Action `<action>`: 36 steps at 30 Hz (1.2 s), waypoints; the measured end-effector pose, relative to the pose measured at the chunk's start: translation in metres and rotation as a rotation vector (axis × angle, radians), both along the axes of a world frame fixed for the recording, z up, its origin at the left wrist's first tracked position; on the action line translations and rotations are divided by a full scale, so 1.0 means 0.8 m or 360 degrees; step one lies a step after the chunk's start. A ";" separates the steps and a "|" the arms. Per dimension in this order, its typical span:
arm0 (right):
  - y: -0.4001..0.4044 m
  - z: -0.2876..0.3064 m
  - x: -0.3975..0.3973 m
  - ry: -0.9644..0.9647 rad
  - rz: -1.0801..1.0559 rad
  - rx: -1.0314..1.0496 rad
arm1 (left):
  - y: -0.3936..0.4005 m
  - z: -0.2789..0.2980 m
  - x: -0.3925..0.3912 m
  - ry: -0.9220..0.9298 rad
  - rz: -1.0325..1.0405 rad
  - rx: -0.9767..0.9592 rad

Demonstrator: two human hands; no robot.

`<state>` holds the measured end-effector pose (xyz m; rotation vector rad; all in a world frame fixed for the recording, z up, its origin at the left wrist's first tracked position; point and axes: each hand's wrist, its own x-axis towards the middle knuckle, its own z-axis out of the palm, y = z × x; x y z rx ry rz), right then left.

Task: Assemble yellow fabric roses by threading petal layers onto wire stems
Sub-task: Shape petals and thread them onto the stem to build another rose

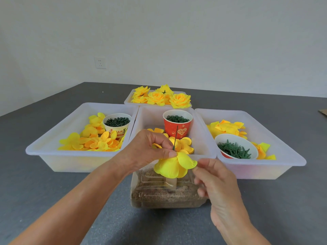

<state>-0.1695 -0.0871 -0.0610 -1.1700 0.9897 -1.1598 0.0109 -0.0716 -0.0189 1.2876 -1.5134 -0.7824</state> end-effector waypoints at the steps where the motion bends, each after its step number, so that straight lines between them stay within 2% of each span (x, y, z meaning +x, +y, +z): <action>1: -0.002 0.003 0.000 0.0127 -0.0102 -0.0224 | 0.000 0.000 0.000 0.0008 0.0005 0.0006; 5: -0.005 0.028 0.008 0.0572 -0.0238 -0.0986 | 0.001 0.001 -0.002 0.0070 0.0022 0.0052; 8: -0.012 0.043 0.015 0.0744 -0.0253 -0.1208 | 0.001 0.003 -0.003 0.0087 0.0032 0.0063; 12: -0.019 0.036 0.025 0.1018 -0.0023 -0.1140 | 0.000 0.001 -0.002 0.0063 0.0051 0.0052; 19: -0.020 0.021 0.026 0.0905 0.0087 -0.1110 | 0.000 -0.004 -0.002 0.0041 0.0050 -0.0033; 22: -0.033 0.030 0.018 0.0799 0.0181 -0.1001 | 0.001 -0.003 -0.002 0.0057 0.0049 -0.0029; 26: -0.097 0.047 -0.013 0.0716 -0.0123 -0.0791 | -0.001 -0.001 -0.002 0.0060 0.0025 0.0022; 30: -0.185 0.063 -0.055 0.1092 -0.0412 -0.0727 | -0.001 0.000 -0.003 0.0039 0.0022 0.0048; 33: -0.239 0.065 -0.075 0.1511 -0.0406 -0.0662 | -0.001 0.001 -0.003 0.0005 0.0031 0.0059; 36: -0.272 0.058 -0.079 0.1712 -0.0307 -0.0551 | -0.001 0.002 -0.003 -0.0047 0.0056 0.0055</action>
